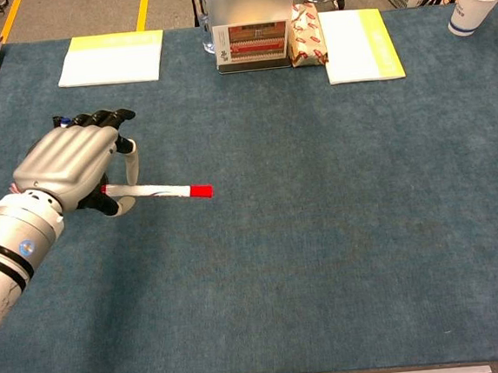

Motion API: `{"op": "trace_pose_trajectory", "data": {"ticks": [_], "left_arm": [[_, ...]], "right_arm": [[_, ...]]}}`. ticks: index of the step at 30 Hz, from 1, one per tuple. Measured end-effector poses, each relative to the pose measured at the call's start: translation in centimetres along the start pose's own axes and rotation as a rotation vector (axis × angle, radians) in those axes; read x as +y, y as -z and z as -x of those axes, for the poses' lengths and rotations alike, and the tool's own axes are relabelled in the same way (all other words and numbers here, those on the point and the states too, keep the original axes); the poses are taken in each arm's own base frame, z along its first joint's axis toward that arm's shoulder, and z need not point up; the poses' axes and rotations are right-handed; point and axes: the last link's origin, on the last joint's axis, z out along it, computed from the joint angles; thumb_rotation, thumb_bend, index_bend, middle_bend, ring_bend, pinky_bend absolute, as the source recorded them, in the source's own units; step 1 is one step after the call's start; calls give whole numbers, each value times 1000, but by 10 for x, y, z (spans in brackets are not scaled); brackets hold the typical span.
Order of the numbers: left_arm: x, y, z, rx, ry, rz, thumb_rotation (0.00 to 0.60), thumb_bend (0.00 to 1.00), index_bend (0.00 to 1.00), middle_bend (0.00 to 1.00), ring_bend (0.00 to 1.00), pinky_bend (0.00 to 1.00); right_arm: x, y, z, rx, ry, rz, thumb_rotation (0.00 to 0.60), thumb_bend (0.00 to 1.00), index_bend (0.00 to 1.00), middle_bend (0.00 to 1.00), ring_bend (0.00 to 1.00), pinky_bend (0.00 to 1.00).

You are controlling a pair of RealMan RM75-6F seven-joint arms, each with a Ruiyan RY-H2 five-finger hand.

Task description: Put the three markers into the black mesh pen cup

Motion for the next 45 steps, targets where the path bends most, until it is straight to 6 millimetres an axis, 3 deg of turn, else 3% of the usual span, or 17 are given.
{"op": "trace_pose_trajectory", "data": {"ticks": [20, 45], "left_arm": [[-38, -8, -37, 159, -119, -131, 600, 292, 599, 62, 0, 69], [-78, 9, -62, 197, -362, -268, 600, 292, 607, 70, 0, 69]], "right_arm": [[0, 0, 1, -2, 3, 1, 600, 0, 133, 187, 109, 384], [-2, 1, 2, -8, 8, -2, 600, 0, 133, 188, 109, 384]]}}
